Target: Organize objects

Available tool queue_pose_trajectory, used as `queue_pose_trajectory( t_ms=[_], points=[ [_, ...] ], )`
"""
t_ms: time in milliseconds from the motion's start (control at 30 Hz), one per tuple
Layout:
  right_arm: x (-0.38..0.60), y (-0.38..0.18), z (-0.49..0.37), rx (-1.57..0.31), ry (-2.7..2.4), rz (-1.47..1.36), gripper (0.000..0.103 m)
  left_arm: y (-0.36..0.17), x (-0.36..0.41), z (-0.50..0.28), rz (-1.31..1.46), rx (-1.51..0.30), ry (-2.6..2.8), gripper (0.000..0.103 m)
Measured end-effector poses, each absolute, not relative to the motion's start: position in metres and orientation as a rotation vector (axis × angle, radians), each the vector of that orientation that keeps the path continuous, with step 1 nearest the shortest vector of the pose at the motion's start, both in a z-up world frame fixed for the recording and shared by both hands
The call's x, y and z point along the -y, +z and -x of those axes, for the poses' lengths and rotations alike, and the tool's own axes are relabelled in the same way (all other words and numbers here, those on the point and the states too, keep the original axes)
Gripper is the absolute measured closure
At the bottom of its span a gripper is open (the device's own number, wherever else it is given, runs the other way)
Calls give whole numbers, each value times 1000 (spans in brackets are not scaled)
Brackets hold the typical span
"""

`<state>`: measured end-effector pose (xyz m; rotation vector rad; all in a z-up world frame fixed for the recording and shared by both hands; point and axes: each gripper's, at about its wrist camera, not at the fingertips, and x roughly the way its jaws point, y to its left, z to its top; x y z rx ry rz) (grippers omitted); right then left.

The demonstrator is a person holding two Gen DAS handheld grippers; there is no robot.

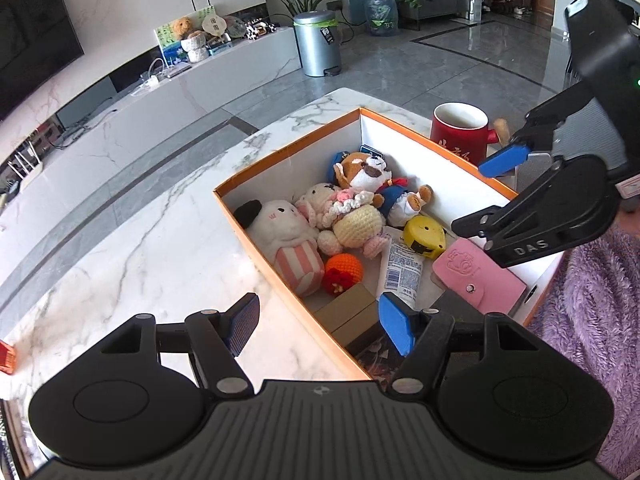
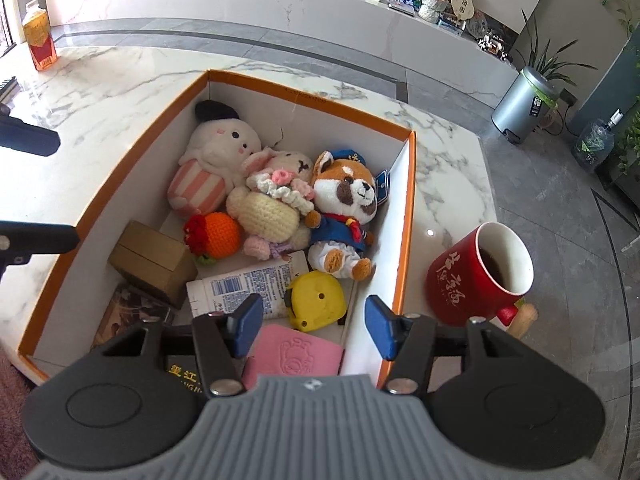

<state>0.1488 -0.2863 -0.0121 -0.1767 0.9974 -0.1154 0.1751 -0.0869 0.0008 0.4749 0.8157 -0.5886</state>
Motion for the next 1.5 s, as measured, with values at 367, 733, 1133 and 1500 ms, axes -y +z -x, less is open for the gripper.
queue_pose_trajectory(
  t_ms=[367, 733, 1133, 1500],
  points=[
    [276, 47, -69, -805, -17, 39, 29, 42, 101, -109, -449, -648, -558, 20],
    [267, 76, 6, -531, -59, -133, 20, 72, 75, -62, -199, -486, -355, 7],
    [253, 58, 37, -433, -63, -160, 11, 47, 66, -45, -81, -493, -160, 0],
    [255, 9, 20, -574, -98, -118, 11, -5, 68, -39, -95, -708, -124, 0]
  ],
)
